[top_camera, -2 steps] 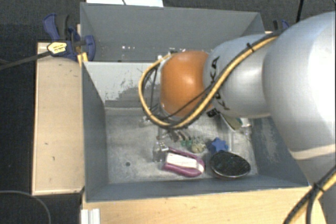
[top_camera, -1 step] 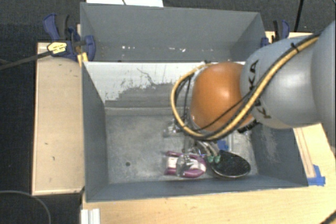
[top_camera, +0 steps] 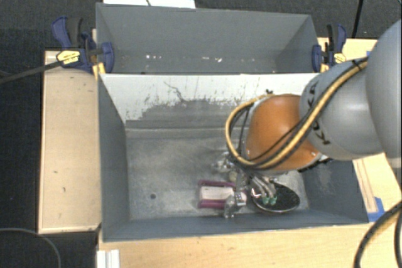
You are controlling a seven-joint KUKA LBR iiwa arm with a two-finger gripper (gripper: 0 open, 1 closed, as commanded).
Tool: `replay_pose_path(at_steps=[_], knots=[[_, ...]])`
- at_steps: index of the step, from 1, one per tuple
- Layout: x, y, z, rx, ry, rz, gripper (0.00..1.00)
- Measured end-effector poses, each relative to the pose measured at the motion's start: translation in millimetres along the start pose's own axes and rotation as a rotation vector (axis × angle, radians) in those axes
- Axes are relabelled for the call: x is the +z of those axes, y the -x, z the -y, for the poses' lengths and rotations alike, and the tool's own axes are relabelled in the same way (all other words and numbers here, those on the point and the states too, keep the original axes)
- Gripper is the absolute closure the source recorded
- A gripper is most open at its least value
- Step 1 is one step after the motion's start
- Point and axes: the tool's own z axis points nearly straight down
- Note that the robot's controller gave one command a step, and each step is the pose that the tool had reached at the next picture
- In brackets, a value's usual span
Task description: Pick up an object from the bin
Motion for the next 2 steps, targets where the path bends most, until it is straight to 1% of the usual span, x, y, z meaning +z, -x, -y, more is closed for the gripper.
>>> replay_pose_path(at_steps=[1,2], knots=[[-48,33.0,33,-0.150,-0.005,-0.005,0.00],[1,41.7,54,-0.336,-0.003,-0.003,0.00]])
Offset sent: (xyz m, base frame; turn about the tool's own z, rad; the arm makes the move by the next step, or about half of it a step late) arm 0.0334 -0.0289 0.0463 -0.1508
